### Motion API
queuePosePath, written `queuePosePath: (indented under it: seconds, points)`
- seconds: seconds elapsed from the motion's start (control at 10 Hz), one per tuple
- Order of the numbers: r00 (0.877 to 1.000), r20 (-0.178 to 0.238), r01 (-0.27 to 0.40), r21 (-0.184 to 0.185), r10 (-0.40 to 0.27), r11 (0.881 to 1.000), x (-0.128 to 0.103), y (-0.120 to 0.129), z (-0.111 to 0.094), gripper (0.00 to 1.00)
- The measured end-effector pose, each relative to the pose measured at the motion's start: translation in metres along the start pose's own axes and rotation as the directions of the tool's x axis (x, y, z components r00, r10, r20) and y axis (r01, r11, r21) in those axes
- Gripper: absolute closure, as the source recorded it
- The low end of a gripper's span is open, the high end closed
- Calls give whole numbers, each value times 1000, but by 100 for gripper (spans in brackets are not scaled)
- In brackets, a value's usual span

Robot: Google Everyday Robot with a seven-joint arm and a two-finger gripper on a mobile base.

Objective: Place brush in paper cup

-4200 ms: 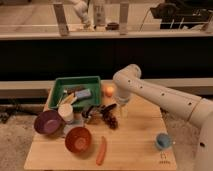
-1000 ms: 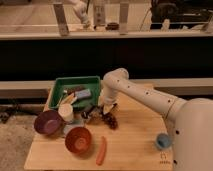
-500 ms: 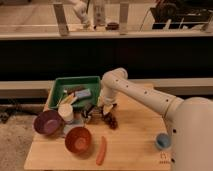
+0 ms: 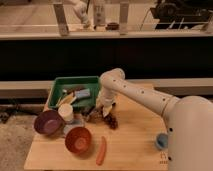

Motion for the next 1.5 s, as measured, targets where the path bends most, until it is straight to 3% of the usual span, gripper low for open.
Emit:
queuePosePath:
  seconds: [0.3,0.5,0.8,1.1,1.3,1.4,1.5]
  points:
    - [1000,-9,3,6,-3,1000,-2,0,1,86]
    - [999,-40,0,16,0,1000,-2,1,-6,97]
    - [986,-165,-5,41,12,999,-12,0,-39,98]
    - [961,-277,13,94,14,996,-27,-4,-90,98]
    - [949,-316,46,100,-12,994,-38,-13,-99,98]
    - [930,-362,99,89,-61,991,-59,-30,-97,98]
    - [929,-364,102,88,-64,991,-60,-31,-97,98]
